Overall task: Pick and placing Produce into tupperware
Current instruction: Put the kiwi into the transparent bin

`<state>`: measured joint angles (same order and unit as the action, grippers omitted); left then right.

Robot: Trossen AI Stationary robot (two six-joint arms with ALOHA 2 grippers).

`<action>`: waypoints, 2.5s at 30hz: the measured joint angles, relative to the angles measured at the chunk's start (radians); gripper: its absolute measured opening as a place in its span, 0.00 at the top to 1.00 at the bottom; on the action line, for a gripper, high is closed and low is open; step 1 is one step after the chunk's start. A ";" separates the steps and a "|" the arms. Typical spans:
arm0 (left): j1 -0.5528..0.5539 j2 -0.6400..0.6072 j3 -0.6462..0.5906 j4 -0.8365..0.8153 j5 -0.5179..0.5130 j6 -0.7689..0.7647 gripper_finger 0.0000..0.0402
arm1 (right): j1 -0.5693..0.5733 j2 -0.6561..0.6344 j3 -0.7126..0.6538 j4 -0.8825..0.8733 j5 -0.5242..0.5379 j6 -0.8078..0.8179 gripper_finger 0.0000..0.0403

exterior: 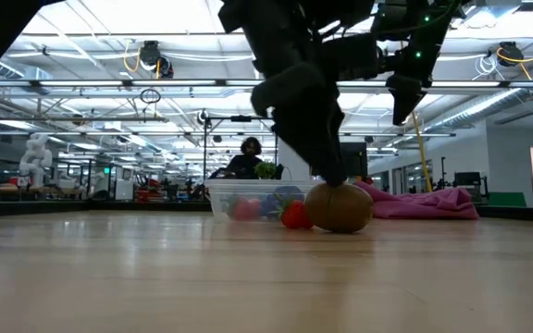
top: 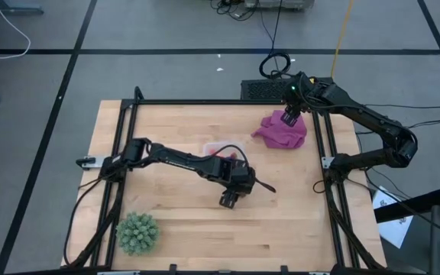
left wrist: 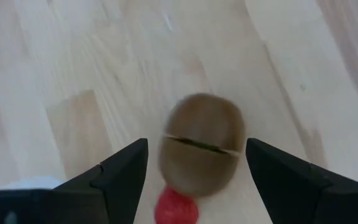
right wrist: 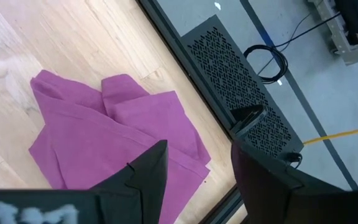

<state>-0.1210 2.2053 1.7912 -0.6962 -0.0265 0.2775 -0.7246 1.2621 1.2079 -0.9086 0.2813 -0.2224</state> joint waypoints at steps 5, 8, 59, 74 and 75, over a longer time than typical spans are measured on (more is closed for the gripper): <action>0.006 0.008 0.002 0.004 0.000 0.002 0.32 | 0.000 0.000 0.000 -0.001 0.000 -0.002 0.58; 0.009 0.008 0.002 0.004 0.004 0.004 0.32 | 0.000 0.000 0.000 -0.001 0.000 -0.002 0.58; 0.016 0.063 0.002 0.002 0.027 -0.069 0.32 | 0.000 0.000 0.000 0.037 -0.102 0.006 0.58; 0.032 0.062 0.002 -0.022 0.027 -0.102 0.32 | 0.000 0.000 0.000 0.037 -0.102 0.017 0.58; 0.033 0.062 0.002 -0.019 0.027 -0.106 0.32 | 0.000 0.000 0.000 0.037 -0.102 0.017 0.58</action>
<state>-0.0880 2.2677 1.7927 -0.7148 0.0006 0.1711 -0.7246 1.2621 1.2079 -0.8719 0.1791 -0.2058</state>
